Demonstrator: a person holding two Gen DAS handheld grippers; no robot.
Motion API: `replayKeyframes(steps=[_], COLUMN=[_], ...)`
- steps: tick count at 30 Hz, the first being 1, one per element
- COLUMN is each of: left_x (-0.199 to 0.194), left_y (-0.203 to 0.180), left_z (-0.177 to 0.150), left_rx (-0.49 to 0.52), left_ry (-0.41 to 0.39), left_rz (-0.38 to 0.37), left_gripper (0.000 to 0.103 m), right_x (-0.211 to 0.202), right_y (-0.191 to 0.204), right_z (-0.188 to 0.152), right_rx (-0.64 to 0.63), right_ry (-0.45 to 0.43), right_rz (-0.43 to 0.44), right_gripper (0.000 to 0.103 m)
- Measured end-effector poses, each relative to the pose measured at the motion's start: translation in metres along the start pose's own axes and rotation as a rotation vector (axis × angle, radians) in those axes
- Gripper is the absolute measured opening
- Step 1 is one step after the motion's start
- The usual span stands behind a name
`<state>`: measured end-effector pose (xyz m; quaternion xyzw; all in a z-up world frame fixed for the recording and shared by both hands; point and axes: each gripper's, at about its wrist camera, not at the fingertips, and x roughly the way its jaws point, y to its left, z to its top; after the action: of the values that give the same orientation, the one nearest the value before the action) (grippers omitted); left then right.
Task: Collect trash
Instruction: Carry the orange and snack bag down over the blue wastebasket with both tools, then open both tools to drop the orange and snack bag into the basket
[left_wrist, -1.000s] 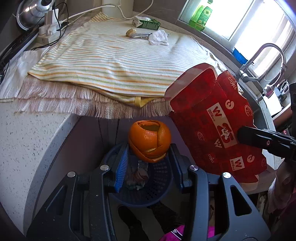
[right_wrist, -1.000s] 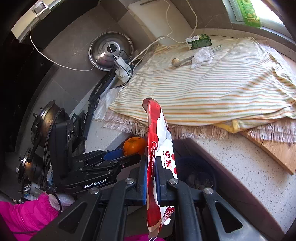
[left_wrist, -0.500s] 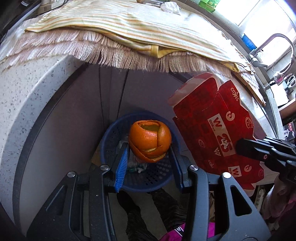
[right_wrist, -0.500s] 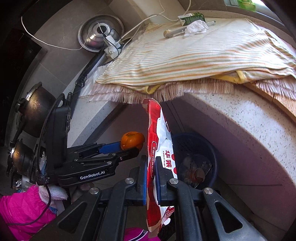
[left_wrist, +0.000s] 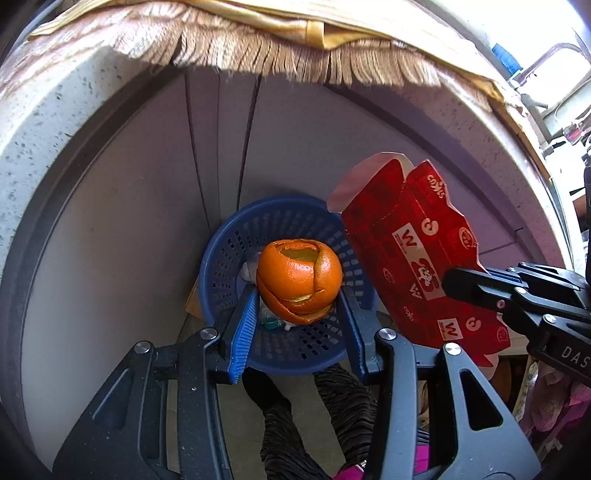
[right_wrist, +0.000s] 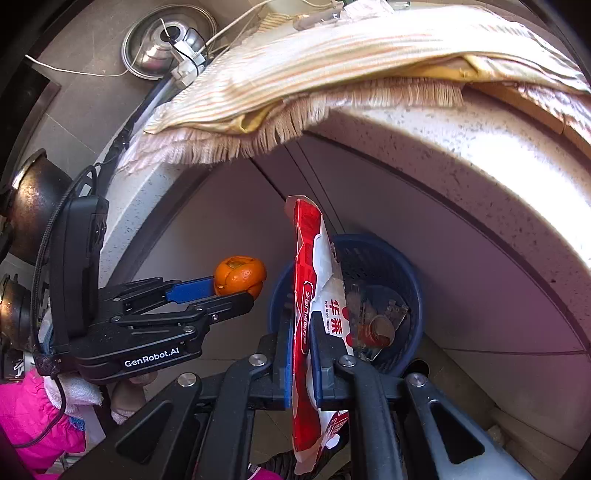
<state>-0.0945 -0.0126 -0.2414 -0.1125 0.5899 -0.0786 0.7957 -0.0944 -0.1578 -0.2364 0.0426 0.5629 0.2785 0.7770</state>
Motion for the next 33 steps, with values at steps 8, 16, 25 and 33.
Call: replayKeyframes(steps=[8, 16, 25, 33], left_x=[0.009, 0.017, 0.025, 0.024], left_y=[0.001, 0.001, -0.002, 0.003], left_z=[0.004, 0.004, 0.006, 0.005], left_rx=[0.005, 0.000, 0.003, 0.010], left_ry=[0.017, 0.032, 0.045, 0.038], left_rz=[0.022, 0.045, 0.057, 0.078], left_gripper=[0.044, 0.044, 0.044, 0.062], right_x=[0.017, 0.028, 0.030, 0.024], right_y=[-0.005, -0.005, 0.004, 0.005], right_z=[0.002, 0.011, 0.020, 0.024], right_rx=[0.012, 0.027, 0.009, 0.028], right_ry=[0.015, 0.019, 0.025, 0.003], right_rz=[-0.024, -0.041, -0.056, -0.056], right_gripper=[0.007, 0.011, 0.030, 0.068])
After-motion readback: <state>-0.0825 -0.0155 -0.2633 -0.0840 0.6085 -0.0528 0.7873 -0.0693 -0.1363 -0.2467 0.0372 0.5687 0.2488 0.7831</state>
